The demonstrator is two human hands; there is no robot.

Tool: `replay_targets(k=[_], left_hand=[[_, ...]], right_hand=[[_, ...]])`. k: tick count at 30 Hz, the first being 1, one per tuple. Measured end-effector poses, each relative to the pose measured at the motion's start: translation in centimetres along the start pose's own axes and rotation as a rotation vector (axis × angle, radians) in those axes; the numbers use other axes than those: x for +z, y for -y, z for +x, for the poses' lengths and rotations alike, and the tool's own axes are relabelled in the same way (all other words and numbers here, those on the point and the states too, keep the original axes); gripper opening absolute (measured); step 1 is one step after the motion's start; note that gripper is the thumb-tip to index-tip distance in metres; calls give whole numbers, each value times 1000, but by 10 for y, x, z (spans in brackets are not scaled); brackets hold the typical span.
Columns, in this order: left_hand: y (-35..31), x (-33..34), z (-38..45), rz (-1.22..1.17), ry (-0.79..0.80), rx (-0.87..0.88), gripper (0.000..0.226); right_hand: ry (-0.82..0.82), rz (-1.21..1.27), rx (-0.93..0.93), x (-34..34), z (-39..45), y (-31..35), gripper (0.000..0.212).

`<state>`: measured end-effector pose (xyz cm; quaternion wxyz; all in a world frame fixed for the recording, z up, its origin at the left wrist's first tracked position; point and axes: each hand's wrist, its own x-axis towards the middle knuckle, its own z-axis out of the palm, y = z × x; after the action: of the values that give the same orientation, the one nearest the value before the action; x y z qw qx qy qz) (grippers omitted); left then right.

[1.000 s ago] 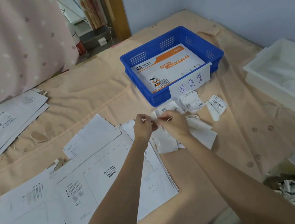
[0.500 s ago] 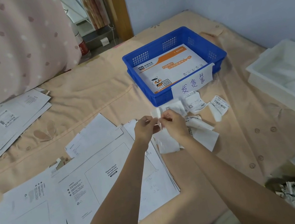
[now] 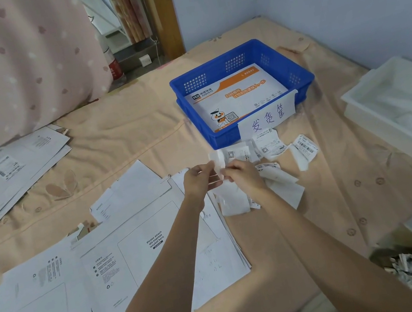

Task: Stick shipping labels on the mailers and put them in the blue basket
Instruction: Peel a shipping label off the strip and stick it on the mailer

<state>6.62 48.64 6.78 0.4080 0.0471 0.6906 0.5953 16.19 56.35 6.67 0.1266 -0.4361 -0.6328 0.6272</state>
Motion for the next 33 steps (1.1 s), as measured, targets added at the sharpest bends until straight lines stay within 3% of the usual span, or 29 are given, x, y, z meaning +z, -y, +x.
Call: replay_targets(k=[3, 10, 14, 16, 19, 23, 26, 28, 31, 33], left_hand=[[-1, -1, -2, 24, 58, 9, 29], [0, -6, -3, 133, 157, 64, 12], [-3, -9, -2, 43, 178, 11, 15], [-4, -10, -3, 50, 183, 9, 14], [-7, -5, -6, 88, 178, 28, 17], [-9, -1, -9, 146, 179, 46, 17], [-9, 2, -12, 131, 204, 49, 19], [-11, 7, -15, 117, 200, 45, 20], [-16, 14, -19, 85, 88, 9, 13], [-17, 20, -16, 160, -43, 20, 26]], right_hand=[[-17, 8, -51, 0, -3, 1, 8], [49, 102, 34, 2, 0, 0, 17], [44, 503, 208, -3, 5, 4, 23], [25, 582, 280, -5, 5, 6, 22], [-23, 463, 260, -3, 4, 10, 26], [-75, 362, 250, 4, 10, 12, 49], [-186, 61, 141, 12, 13, 12, 49], [-285, -102, 51, 14, 12, 13, 37], [-367, -285, -41, 17, 9, 16, 31], [-388, -301, -105, 19, 9, 15, 33]])
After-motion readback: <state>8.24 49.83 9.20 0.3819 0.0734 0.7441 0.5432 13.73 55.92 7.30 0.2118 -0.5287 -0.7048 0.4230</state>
